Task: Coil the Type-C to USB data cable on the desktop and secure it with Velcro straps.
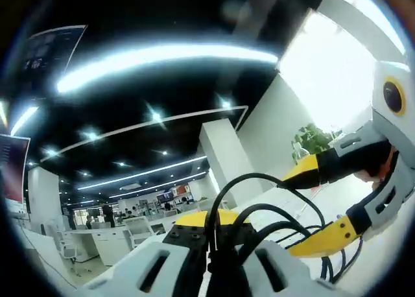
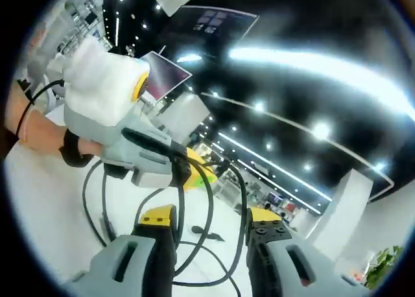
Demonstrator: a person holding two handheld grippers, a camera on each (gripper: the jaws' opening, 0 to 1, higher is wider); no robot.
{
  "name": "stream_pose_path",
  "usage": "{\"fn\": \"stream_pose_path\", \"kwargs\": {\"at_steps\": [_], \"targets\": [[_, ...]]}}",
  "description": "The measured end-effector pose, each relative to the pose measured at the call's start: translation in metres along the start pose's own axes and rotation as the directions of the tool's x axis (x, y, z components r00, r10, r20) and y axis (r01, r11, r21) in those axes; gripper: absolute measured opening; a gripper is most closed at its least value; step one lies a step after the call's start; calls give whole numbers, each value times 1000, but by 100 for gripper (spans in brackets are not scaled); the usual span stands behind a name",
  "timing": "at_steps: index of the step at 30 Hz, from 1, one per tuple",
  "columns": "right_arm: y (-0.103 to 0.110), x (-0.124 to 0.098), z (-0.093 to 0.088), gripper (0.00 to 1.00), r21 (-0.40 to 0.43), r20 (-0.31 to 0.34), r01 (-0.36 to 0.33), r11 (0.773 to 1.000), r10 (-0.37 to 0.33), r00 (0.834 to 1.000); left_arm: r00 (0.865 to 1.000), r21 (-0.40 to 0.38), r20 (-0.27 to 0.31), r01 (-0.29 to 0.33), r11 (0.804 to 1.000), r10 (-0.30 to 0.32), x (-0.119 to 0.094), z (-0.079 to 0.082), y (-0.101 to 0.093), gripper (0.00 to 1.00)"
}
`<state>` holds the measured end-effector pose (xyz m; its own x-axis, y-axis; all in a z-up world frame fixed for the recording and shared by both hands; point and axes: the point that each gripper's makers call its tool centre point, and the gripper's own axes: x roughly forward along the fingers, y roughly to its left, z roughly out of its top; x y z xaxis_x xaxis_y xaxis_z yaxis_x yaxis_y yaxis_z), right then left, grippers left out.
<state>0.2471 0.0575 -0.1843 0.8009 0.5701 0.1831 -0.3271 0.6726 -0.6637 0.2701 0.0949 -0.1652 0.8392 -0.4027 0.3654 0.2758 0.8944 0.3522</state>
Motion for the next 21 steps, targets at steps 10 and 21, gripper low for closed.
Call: {"fn": "stream_pose_path", "kwargs": {"at_steps": [10, 21], "targets": [[-23, 22, -6, 21, 23, -86, 105, 994, -102, 991, 999, 66, 6, -41, 997, 41, -2, -2, 1, 4], [-32, 13, -12, 4, -84, -60, 133, 988, -138, 989, 998, 141, -21, -50, 989, 53, -1, -6, -1, 4]]}}
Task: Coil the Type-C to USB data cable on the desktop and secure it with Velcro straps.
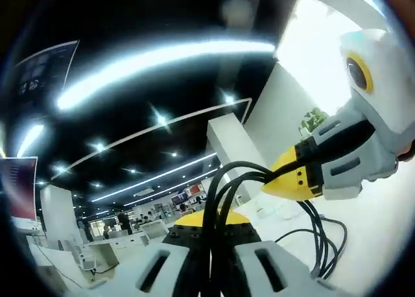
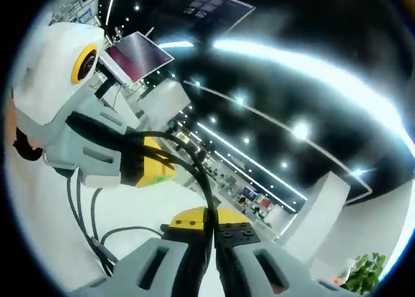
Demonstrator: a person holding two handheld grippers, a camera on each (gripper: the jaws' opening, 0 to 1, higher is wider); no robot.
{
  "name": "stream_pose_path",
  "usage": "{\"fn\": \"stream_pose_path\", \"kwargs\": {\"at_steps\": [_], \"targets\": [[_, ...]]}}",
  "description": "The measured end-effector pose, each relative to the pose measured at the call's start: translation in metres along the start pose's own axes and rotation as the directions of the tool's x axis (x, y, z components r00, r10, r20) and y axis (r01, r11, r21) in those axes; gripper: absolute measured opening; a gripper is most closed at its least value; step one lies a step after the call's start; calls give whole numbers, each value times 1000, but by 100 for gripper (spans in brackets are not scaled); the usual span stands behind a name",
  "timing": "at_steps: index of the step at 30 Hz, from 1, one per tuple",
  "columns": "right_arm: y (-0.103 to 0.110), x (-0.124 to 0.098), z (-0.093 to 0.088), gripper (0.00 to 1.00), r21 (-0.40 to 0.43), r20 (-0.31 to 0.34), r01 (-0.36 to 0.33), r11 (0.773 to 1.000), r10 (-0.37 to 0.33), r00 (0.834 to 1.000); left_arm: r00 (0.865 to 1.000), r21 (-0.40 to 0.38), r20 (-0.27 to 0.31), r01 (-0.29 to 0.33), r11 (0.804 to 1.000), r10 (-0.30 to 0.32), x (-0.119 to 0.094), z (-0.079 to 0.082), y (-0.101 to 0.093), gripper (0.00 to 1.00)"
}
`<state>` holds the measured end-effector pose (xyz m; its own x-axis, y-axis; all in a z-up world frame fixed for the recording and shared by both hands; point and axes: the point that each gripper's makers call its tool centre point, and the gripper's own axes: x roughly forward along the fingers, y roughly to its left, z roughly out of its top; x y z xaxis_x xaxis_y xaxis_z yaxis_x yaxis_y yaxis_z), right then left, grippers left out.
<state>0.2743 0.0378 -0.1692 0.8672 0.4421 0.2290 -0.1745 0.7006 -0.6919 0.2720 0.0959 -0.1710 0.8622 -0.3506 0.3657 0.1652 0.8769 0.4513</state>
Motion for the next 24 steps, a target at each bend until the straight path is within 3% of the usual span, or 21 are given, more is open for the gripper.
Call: {"fn": "stream_pose_path", "kwargs": {"at_steps": [3, 6, 9, 13, 18, 24], "targets": [[-3, -5, 4, 4, 46, 18, -7, 999, 6, 1000, 1000, 83, 28, -10, 996, 8, -4, 11, 1, 3], [-7, -7, 14, 3, 74, 40, -7, 997, 4, 999, 995, 42, 92, -35, 998, 31, -9, 25, 4, 3], [-6, -14, 23, 3, 89, 55, -6, 996, 1, 998, 993, 24, 108, -40, 999, 38, -9, 24, 9, 4], [9, -9, 20, 3, 96, 45, -28, 995, 24, 999, 995, 12, 80, -60, 998, 59, -6, 14, 17, 4], [13, -6, 8, 3, 188, 12, -38, 981, 37, 999, 998, 37, 28, -49, 998, 48, -3, -1, 15, 4], [11, -9, 4, 3, 204, 3, -36, 978, 36, 999, 999, 24, 26, -28, 999, 28, -3, 2, 10, 4]]}}
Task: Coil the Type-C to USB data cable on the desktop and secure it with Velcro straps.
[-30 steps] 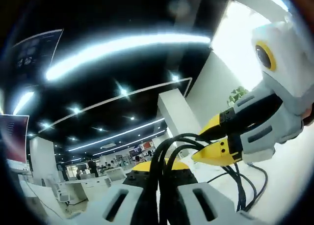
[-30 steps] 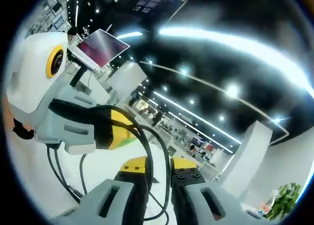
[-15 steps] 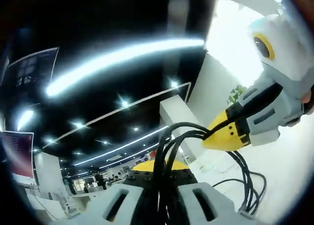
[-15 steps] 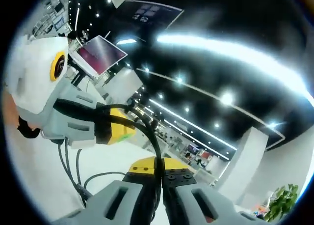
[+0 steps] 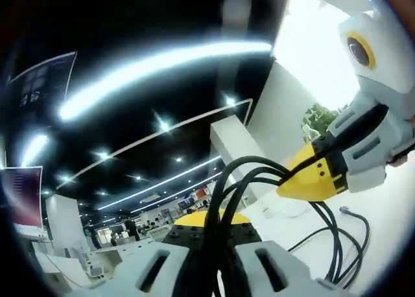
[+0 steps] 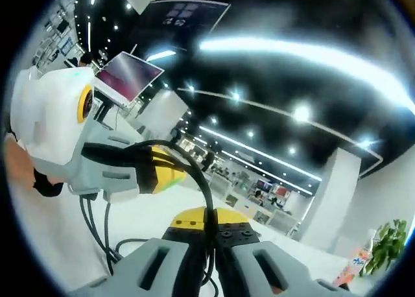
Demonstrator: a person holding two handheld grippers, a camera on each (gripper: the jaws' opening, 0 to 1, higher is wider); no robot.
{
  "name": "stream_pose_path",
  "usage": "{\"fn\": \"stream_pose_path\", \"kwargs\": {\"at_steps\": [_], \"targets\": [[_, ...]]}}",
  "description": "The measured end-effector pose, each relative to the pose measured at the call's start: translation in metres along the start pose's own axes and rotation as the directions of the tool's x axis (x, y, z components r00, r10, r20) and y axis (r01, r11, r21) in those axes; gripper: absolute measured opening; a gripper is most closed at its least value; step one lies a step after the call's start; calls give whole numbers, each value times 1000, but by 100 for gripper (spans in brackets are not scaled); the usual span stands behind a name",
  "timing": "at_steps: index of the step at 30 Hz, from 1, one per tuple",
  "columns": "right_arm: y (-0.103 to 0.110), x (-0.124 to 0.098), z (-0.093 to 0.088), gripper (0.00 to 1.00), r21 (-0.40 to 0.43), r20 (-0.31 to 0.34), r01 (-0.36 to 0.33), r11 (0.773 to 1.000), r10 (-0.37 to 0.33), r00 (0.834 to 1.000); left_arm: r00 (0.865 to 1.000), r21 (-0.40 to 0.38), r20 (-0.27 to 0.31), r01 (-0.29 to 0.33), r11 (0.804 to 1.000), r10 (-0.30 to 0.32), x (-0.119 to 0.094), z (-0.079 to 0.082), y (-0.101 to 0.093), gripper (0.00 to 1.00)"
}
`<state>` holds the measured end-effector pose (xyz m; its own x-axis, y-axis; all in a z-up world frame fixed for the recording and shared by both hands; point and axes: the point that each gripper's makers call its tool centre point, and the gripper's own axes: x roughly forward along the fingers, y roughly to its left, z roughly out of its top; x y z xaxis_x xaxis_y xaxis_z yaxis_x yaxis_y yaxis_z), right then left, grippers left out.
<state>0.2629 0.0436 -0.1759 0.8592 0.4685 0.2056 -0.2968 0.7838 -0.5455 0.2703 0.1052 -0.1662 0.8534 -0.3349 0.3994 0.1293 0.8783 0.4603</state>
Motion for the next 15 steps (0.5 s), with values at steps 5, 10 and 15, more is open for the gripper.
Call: {"fn": "stream_pose_path", "kwargs": {"at_steps": [5, 10, 15], "targets": [[-2, -1, -1, 3, -20, -1, 16, 1000, -16, 1000, 1000, 20, 15, 8, 1000, -8, 0, 5, -3, 4], [0, -2, -2, 3, -25, -3, 22, 999, -22, 1000, 1000, 32, -2, 9, 999, -9, 1, -1, -2, 4], [0, -3, -3, 3, -16, -8, 27, 1000, -27, 1000, 1000, 15, -2, 14, 1000, -14, 1, -3, -2, 4]]}}
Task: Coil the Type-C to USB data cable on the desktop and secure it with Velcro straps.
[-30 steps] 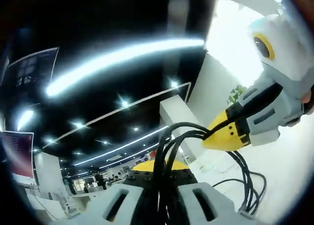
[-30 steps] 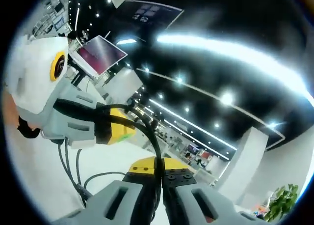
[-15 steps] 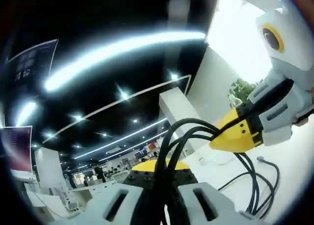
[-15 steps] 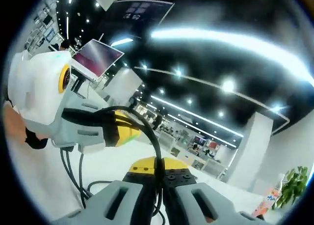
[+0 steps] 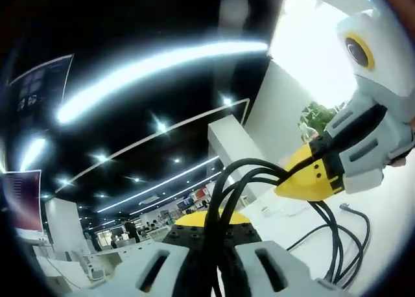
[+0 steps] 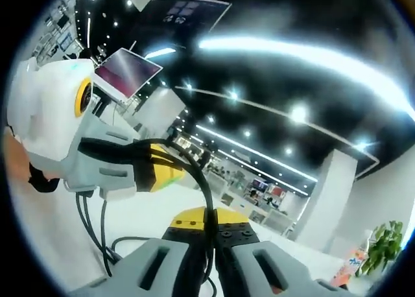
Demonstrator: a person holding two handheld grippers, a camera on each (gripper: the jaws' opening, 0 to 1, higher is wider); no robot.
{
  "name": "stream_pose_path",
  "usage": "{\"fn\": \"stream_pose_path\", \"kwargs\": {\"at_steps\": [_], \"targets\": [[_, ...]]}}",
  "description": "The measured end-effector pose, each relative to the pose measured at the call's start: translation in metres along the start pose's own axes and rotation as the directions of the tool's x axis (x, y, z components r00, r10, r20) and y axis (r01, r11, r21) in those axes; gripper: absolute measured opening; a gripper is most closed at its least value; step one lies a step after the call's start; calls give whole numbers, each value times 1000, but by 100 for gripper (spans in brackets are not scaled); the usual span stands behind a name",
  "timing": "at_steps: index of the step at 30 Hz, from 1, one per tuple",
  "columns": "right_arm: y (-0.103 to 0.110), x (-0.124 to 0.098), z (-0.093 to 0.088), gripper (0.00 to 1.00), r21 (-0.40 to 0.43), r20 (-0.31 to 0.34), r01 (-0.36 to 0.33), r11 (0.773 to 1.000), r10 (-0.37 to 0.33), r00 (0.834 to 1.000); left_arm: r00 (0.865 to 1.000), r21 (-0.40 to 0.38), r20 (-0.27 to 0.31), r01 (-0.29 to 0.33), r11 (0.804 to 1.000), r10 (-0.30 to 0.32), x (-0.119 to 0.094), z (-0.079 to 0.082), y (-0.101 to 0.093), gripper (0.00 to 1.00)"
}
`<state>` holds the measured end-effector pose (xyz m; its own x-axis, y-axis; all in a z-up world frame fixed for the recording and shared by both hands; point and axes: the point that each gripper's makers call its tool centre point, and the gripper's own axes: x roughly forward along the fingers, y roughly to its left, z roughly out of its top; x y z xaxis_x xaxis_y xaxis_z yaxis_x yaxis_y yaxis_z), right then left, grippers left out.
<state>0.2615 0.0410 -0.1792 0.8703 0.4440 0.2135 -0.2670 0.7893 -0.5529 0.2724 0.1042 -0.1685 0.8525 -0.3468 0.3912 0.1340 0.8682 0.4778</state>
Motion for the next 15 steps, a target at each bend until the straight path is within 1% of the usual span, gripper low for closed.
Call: {"fn": "stream_pose_path", "kwargs": {"at_steps": [10, 15], "targets": [[1, 2, -6, 3, 44, -13, -13, 999, 14, 1000, 1000, -15, -13, 14, 1000, -14, -1, -3, -4, 4], [2, 2, -6, 3, 51, -19, -16, 999, 17, 1000, 1000, -12, -6, 19, 1000, -20, -2, 0, -4, 4]]}}
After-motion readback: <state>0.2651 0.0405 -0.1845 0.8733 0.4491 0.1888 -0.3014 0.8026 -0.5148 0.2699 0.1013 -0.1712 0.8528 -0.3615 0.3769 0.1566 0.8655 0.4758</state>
